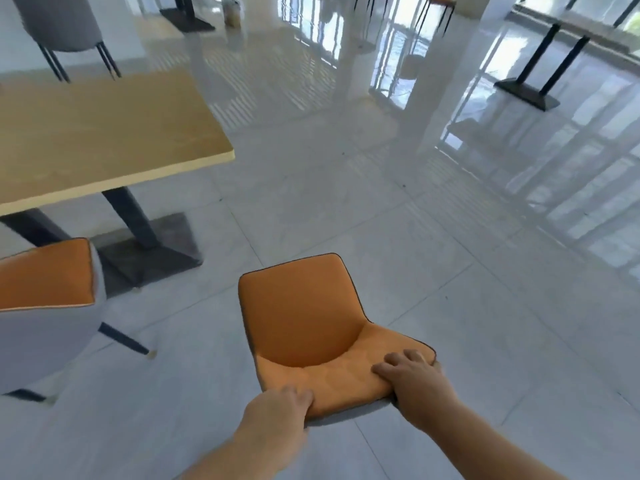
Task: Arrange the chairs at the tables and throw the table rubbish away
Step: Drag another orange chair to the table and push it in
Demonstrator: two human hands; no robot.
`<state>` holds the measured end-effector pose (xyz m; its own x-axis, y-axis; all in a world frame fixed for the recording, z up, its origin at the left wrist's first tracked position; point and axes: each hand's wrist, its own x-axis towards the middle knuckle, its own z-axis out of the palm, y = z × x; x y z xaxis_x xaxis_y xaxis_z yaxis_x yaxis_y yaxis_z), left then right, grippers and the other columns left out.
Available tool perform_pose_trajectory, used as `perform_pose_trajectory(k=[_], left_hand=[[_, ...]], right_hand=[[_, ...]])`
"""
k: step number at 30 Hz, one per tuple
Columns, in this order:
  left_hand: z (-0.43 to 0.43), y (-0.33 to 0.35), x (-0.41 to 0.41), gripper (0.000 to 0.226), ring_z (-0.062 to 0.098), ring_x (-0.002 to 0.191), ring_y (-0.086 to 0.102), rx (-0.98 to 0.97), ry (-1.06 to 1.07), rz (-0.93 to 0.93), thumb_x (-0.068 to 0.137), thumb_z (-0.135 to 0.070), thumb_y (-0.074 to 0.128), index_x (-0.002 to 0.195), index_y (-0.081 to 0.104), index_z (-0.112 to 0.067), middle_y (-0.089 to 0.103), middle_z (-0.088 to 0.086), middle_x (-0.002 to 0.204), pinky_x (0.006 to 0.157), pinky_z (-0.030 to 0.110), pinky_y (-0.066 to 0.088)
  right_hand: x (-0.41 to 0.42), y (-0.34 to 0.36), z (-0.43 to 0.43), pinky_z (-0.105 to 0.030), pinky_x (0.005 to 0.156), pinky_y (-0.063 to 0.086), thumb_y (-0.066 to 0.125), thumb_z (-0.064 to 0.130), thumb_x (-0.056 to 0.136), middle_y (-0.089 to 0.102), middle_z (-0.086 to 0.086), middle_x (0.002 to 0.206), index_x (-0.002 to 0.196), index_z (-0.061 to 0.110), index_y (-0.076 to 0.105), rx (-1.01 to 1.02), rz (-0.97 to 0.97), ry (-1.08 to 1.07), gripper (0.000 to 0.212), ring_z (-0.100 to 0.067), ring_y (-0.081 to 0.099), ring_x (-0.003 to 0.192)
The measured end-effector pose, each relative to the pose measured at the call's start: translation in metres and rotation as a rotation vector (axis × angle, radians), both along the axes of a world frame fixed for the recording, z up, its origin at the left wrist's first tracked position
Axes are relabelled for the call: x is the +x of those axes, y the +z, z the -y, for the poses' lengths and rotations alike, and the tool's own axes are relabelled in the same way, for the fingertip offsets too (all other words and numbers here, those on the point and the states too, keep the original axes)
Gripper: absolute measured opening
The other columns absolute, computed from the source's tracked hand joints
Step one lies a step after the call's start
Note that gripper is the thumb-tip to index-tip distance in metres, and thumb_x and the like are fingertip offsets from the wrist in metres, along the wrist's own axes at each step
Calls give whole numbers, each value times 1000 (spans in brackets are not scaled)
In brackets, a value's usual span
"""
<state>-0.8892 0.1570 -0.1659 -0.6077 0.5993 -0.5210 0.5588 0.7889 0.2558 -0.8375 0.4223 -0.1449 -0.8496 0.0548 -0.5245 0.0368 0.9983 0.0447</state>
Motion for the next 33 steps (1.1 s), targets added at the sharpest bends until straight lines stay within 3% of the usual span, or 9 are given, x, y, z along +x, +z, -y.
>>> perform_pose_trajectory(k=[10, 16, 20, 30, 33], left_hand=[[174, 15, -128, 25, 26, 93, 57, 24, 101, -102, 99, -35, 51, 123, 52, -26, 53, 3, 109, 66, 37, 39], [256, 12, -179, 27, 25, 95, 58, 16, 205, -118, 95, -34, 50, 122, 51, -29, 53, -1, 110, 65, 35, 38], [294, 10, -212, 28, 22, 96, 58, 7, 284, -100, 92, -33, 50, 120, 50, -33, 54, -5, 111, 72, 36, 47], [343, 13, -284, 35, 20, 103, 55, -51, 512, -184, 94, -25, 50, 128, 50, -33, 54, -5, 117, 81, 37, 50], [345, 16, -293, 34, 17, 103, 52, -50, 484, -265, 93, -34, 54, 127, 54, -33, 56, -7, 114, 81, 32, 44]], right_hand=[[-143, -3, 168, -52, 96, 45, 55, 34, 99, 51, 11, 131, 138, 43, 45, -46, -61, 91, 42, -24, 43, 126], [-221, 0, 244, -43, 81, 46, 56, 35, 97, 54, 7, 126, 132, 40, 48, -56, -41, 201, 36, -27, 46, 121], [-266, 0, 277, -40, 72, 46, 56, 33, 98, 55, 4, 123, 131, 37, 49, -74, -38, 276, 34, -29, 48, 117], [-379, -3, 335, -44, 77, 56, 58, 33, 103, 60, 1, 120, 131, 32, 54, -110, -107, 453, 28, -28, 54, 109], [-398, 2, 336, -58, 90, 55, 60, 31, 101, 56, -1, 130, 134, 31, 51, -36, -1, 411, 34, -31, 49, 119]])
